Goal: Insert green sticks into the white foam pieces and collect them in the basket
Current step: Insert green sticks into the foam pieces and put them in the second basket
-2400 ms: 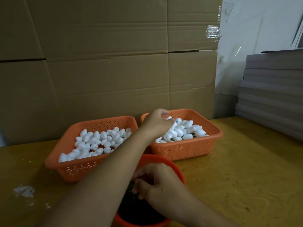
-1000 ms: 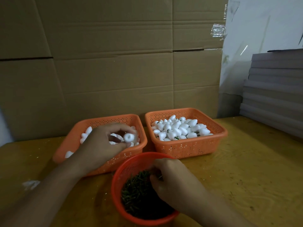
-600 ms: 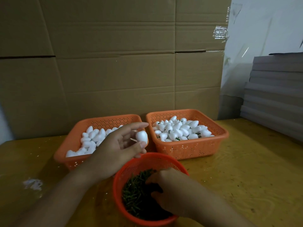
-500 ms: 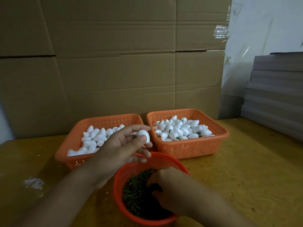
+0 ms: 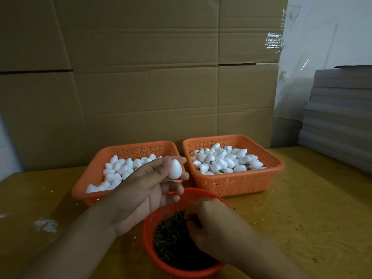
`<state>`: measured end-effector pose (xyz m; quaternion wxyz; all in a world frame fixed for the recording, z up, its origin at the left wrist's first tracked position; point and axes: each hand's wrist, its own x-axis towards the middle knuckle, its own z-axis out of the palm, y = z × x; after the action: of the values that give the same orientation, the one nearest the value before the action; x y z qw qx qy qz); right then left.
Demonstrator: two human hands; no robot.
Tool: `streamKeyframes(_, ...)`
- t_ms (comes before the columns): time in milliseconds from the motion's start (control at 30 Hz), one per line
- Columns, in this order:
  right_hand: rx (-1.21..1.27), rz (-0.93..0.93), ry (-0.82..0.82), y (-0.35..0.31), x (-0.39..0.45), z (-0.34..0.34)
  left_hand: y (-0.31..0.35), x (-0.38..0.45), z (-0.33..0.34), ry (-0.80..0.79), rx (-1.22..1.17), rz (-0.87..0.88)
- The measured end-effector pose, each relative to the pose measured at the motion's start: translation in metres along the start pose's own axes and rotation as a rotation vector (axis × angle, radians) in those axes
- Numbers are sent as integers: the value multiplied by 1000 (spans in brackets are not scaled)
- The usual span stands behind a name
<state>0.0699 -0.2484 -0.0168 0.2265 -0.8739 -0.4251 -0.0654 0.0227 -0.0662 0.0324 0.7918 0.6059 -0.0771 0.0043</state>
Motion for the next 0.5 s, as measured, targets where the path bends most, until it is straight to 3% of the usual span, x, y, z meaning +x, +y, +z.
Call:
streamKeyframes(233,78,-23,53,-4,-1,-3,2,6,1,98,-229,-163)
streamKeyframes(500,153,-4,56,-4,-1,-2,0,11,-8,123,-241,-176)
